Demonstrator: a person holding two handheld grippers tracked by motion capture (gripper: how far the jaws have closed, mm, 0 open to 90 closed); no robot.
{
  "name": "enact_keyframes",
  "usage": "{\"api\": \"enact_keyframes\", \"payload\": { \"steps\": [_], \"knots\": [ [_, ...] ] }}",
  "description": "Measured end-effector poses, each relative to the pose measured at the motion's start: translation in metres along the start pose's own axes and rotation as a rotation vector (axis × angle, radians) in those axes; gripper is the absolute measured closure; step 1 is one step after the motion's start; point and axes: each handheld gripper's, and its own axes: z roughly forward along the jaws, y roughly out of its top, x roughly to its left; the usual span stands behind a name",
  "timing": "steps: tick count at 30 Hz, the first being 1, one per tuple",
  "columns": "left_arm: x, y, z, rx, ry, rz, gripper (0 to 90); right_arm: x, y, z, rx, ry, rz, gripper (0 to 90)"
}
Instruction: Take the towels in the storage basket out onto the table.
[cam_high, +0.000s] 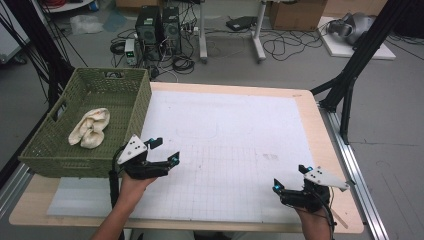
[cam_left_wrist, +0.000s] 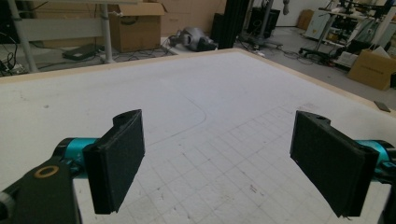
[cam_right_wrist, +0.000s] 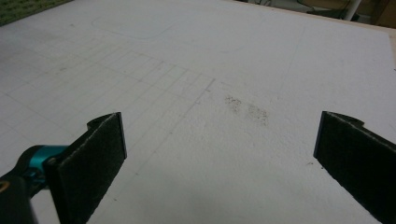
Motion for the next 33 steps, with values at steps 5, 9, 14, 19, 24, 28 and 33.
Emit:
{"api": "enact_keyframes", "payload": {
  "steps": [5, 9, 14, 19, 24, 28, 33],
  "knots": [
    [-0.007, 0.011, -0.011, -0.008, 0.004, 0.025, 18.2, 0.001, 0.003, 0.001, -0.022, 0.018, 0.011, 1.5],
    [-0.009, 0.027, -0.017, -0.021, -0.004, 0.042, 18.1, 0.001, 0.007, 0.003, -0.043, 0.028, 0.026, 1.5],
    [-0.003, 0.053, -0.029, -0.067, 0.002, 0.057, 17.8, 0.003, 0.007, 0.004, -0.037, 0.03, 0.018, 1.5],
    [0.013, 0.074, -0.043, -0.086, 0.027, 0.076, 17.5, 0.004, 0.007, 0.005, -0.035, 0.038, 0.014, 1.5],
    [0.033, 0.09, -0.057, -0.094, 0.058, 0.079, 17.4, 0.006, 0.006, 0.005, -0.033, 0.04, 0.014, 1.5],
    [0.052, 0.098, -0.068, -0.101, 0.087, 0.088, 17.5, 0.008, 0.007, 0.006, -0.03, 0.04, 0.014, 1.5],
    [0.076, 0.104, -0.077, -0.094, 0.127, 0.072, 17.4, 0.009, 0.007, 0.007, -0.023, 0.037, 0.002, 1.5]
  ]
}}
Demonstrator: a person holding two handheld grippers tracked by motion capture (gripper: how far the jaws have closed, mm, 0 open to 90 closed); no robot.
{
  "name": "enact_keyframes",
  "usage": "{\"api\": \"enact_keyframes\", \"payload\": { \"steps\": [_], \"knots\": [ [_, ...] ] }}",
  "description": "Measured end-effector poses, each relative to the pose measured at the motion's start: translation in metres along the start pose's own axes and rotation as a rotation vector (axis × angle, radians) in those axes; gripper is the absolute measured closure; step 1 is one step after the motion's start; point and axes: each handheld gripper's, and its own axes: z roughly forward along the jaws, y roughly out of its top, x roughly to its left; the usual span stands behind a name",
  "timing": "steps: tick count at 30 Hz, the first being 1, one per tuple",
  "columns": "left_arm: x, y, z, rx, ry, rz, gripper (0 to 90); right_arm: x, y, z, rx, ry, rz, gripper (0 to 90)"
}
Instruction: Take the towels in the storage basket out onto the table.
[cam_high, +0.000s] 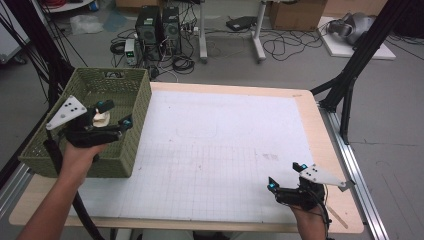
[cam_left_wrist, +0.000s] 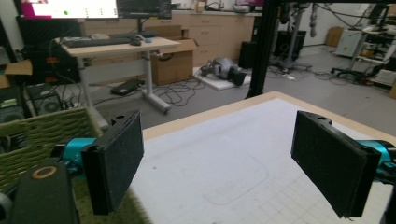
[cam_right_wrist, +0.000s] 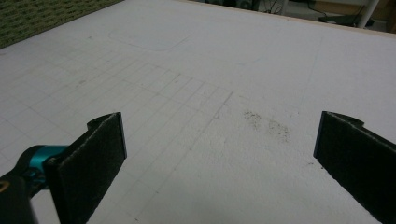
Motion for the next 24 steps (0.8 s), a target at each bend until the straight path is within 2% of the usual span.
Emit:
{"api": "enact_keyframes", "payload": {
  "steps": [5, 8, 10, 14, 17, 21, 24],
  "knots": [
    [0.025, -0.001, -0.002, 0.025, 0.048, -0.011, 17.5, -0.002, -0.001, -0.001, 0.001, -0.008, 0.0, 1.5],
    [0.047, -0.006, 0.001, 0.069, 0.067, -0.048, 19.0, -0.002, -0.001, 0.0, 0.004, -0.009, 0.003, 1.5],
    [0.062, -0.009, 0.004, 0.081, 0.094, -0.076, 19.0, -0.002, -0.001, 0.0, 0.004, -0.008, -0.004, 1.5],
    [0.086, -0.013, 0.009, 0.127, 0.141, -0.089, 18.3, 0.001, 0.0, 0.002, 0.008, -0.004, -0.004, 1.5],
    [0.101, -0.017, 0.014, 0.165, 0.165, -0.09, 18.3, 0.003, 0.0, 0.004, 0.013, -0.003, -0.015, 1.5],
    [0.116, -0.026, 0.022, 0.21, 0.202, -0.114, 18.2, 0.005, 0.0, 0.005, 0.018, 0.0, -0.022, 1.5],
    [0.123, -0.034, 0.029, 0.274, 0.234, -0.128, 18.2, 0.005, 0.0, 0.006, 0.022, 0.0, -0.025, 1.5]
  ]
}}
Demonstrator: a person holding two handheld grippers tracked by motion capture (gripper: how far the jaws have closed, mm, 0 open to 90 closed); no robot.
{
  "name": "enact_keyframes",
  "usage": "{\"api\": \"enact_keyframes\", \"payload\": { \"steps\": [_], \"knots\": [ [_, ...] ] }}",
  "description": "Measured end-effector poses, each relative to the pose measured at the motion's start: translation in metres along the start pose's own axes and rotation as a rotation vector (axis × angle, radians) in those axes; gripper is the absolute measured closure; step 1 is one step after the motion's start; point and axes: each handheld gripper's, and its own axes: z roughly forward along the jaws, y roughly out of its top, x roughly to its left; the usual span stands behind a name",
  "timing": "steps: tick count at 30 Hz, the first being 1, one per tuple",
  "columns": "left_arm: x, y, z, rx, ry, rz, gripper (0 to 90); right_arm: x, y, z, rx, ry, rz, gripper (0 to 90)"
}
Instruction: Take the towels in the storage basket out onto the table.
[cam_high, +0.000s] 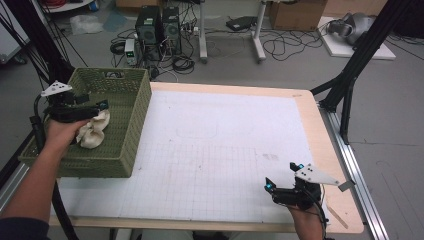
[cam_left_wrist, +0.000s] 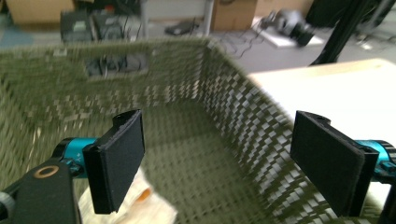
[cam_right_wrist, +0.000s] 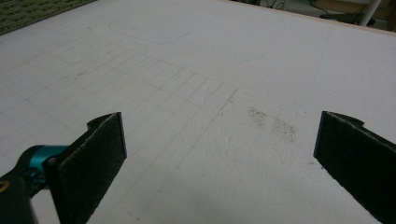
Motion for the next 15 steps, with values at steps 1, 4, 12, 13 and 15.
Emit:
{"api": "enact_keyframes", "payload": {
  "steps": [1, 4, 12, 13, 15],
  "knots": [
    [0.002, -0.002, 0.003, 0.023, 0.009, 0.0, 18.3, 0.0, 0.0, 0.0, 0.0, 0.0, -0.001, 1.5],
    [0.009, -0.007, 0.012, 0.079, 0.043, -0.015, 18.4, -0.001, -0.001, 0.0, 0.001, -0.003, -0.001, 1.5],
    [0.025, -0.023, 0.033, 0.266, 0.175, 0.002, 20.1, -0.004, -0.002, -0.004, -0.004, -0.016, 0.01, 1.5],
    [0.027, -0.024, 0.035, 0.282, 0.188, 0.004, 20.1, -0.004, -0.003, -0.004, -0.003, -0.016, 0.011, 1.5],
    [0.03, -0.028, 0.038, 0.315, 0.213, -0.006, 20.4, -0.004, -0.003, -0.004, 0.0, -0.016, 0.01, 1.5]
  ]
}}
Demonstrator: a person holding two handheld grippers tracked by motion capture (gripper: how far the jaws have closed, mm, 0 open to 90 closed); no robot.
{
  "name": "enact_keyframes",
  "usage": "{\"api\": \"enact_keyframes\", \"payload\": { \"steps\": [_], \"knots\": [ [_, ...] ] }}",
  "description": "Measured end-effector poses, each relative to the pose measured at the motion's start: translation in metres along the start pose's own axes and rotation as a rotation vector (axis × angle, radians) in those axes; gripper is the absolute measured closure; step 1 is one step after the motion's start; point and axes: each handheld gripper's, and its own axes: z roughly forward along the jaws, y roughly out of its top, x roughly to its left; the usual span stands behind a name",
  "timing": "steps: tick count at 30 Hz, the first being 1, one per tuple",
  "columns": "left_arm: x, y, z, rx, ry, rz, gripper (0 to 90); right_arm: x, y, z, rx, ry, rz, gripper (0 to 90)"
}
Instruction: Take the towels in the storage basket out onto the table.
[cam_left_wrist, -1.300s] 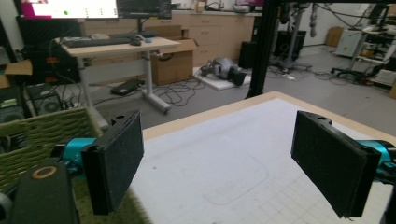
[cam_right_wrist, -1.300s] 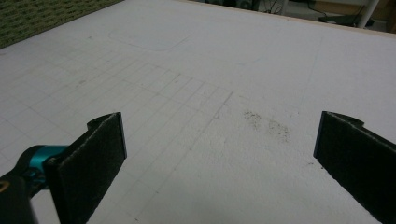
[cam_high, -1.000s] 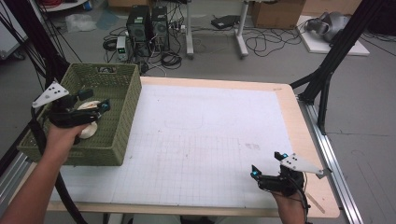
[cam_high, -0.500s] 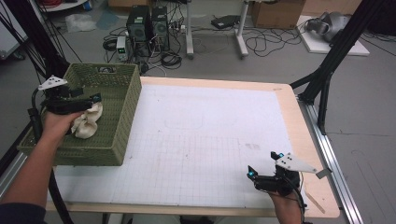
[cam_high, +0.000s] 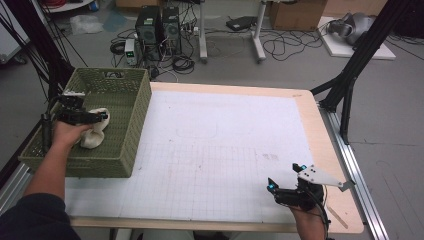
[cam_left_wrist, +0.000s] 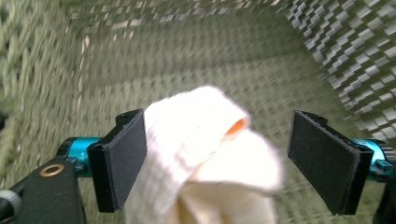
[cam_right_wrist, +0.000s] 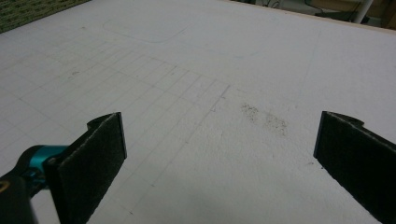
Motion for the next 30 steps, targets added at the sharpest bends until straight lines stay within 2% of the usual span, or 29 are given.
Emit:
{"api": "enact_keyframes", "payload": {
  "steps": [1, 4, 6, 7, 8, 9, 10, 13, 16, 17, 19, 20, 22, 27, 28, 29, 30],
  "knots": [
    [0.0, -0.001, 0.003, 0.02, 0.019, 0.0, 20.7, 0.0, 0.0, 0.0, 0.002, 0.0, 0.0, 1.5],
    [-0.003, -0.004, 0.01, 0.077, 0.03, 0.008, 22.9, 0.001, 0.0, 0.002, 0.006, 0.001, -0.008, 1.5],
    [-0.003, -0.005, 0.013, 0.129, 0.053, 0.039, 25.4, 0.002, 0.0, 0.003, 0.014, 0.006, -0.004, 1.5],
    [-0.003, -0.006, 0.014, 0.158, 0.052, 0.05, 30.5, 0.002, 0.0, 0.004, 0.011, 0.006, -0.01, 1.5],
    [-0.003, -0.008, 0.016, 0.183, 0.034, 0.069, 35.4, 0.003, 0.0, 0.005, 0.016, 0.009, -0.009, 1.5],
    [-0.004, -0.01, 0.017, 0.207, 0.029, 0.102, 42.2, 0.004, 0.0, 0.005, 0.018, 0.01, -0.009, 1.5],
    [-0.005, -0.01, 0.017, 0.218, 0.036, 0.129, 45.8, 0.004, 0.001, 0.005, 0.017, 0.012, -0.012, 1.5],
    [-0.004, -0.009, 0.014, 0.213, 0.036, 0.119, 59.5, 0.005, 0.001, 0.004, 0.019, 0.014, -0.013, 1.5],
    [-0.004, -0.007, 0.011, 0.204, 0.036, 0.12, 64.8, 0.003, 0.0, 0.003, 0.017, 0.01, -0.013, 1.5],
    [-0.004, -0.005, 0.007, 0.179, 0.037, 0.112, 69.3, 0.002, 0.0, 0.001, 0.012, 0.008, -0.009, 1.5],
    [-0.002, -0.003, 0.002, 0.137, 0.034, 0.083, 70.5, 0.001, 0.0, 0.0, 0.011, 0.007, 0.0, 1.5],
    [-0.001, -0.001, -0.003, 0.091, 0.024, 0.048, 71.1, 0.0, -0.001, 0.0, 0.007, 0.003, -0.005, 1.5],
    [0.0, 0.001, -0.011, 0.02, 0.011, 0.018, 72.2, 0.0, -0.001, 0.0, 0.008, 0.003, 0.0, 1.5],
    [-0.002, 0.006, -0.031, -0.125, -0.006, -0.006, 72.6, 0.001, 0.0, 0.0, 0.004, 0.008, -0.002, 1.7],
    [-0.002, 0.006, -0.031, -0.125, -0.006, -0.006, 72.6, 0.002, 0.001, 0.0, 0.002, 0.01, -0.002, 1.8],
    [-0.003, 0.008, -0.039, -0.176, -0.018, -0.025, 72.6, 0.002, 0.001, -0.001, 0.0, 0.011, -0.008, 1.8],
    [-0.004, 0.009, -0.042, -0.196, -0.027, -0.033, 72.8, 0.002, 0.002, -0.001, 0.001, 0.012, -0.007, 1.8]
  ]
}}
